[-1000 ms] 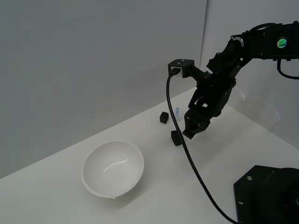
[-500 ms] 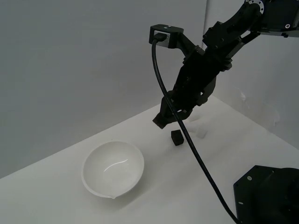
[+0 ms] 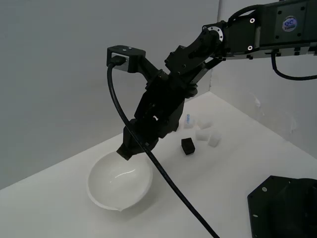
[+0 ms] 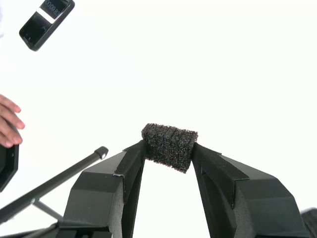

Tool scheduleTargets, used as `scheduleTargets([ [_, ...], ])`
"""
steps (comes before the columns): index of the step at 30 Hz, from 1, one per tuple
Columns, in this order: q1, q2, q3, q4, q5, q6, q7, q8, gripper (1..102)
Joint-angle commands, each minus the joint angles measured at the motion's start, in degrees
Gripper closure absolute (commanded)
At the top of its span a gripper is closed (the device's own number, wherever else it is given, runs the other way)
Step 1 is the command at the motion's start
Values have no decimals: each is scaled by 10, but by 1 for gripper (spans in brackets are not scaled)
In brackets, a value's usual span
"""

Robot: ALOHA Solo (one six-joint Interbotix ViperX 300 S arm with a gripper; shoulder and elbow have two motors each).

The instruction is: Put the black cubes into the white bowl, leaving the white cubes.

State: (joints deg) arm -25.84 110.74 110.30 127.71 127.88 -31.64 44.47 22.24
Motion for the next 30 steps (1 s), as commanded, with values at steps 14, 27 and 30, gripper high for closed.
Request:
scheduleTargets([
  [14,-18,-69,-63,-37,-41,-11,-15,18,3],
  [27,94,-10,-5,-20,-24,30,23,19,3],
  [30,127,-3,1,-3,-8,48,30,19,3],
])
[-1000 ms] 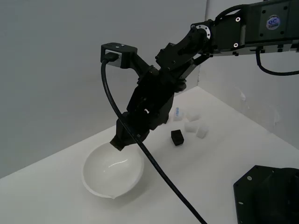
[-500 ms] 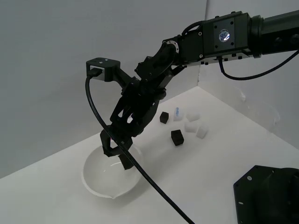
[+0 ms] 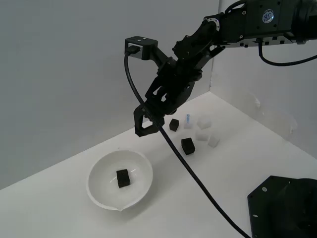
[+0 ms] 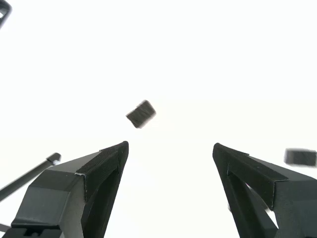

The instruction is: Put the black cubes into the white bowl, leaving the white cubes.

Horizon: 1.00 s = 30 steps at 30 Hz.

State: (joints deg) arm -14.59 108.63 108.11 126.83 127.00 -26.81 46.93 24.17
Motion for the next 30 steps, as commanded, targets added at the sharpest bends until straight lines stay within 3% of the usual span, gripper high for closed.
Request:
scheduleTargets([
  [1,24,20,25,13,8,3,8,0,3],
  [5,49,23,27,39,34,17,11,0,3],
  [11,77,11,14,64,60,60,11,0,3],
  [20,96,-21,-17,69,65,91,10,0,3],
  [30,98,-76,-70,69,64,109,9,0,3],
])
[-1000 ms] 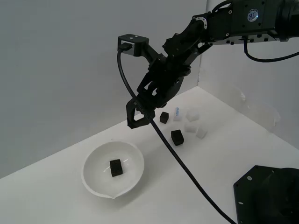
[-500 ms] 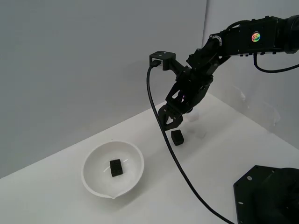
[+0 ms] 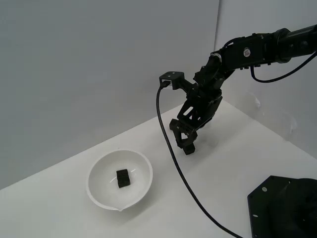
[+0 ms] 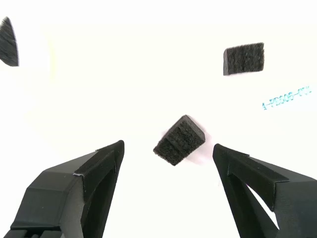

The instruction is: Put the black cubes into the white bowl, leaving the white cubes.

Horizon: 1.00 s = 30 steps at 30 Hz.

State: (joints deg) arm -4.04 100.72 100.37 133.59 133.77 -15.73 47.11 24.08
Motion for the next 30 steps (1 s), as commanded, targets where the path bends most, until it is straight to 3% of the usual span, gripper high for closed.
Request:
scheduleTargets([
  [1,-7,-1,4,1,-4,-2,7,2,3],
  [26,-8,-67,-65,1,-2,-2,-30,9,3],
  [28,-7,-68,-66,2,-3,-2,-30,9,7],
  [30,-7,-68,-66,1,-3,-2,-30,9,21],
])
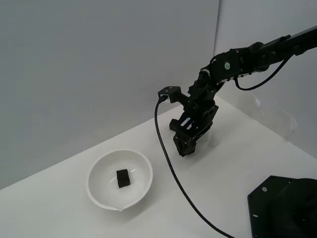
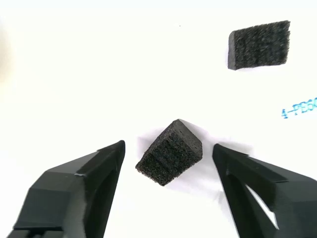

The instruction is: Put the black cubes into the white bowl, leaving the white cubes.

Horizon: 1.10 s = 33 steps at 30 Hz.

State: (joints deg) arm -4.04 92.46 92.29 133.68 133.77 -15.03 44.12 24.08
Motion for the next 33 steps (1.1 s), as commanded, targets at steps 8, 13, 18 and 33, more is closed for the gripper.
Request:
scheduleTargets([
  [8,-7,28,29,0,-3,-9,4,9,69],
  [13,-8,68,70,-1,-4,-9,23,9,70],
  [18,-8,136,137,-3,-6,-12,41,8,70],
  [33,-135,258,258,-49,-54,-47,62,-46,70],
])
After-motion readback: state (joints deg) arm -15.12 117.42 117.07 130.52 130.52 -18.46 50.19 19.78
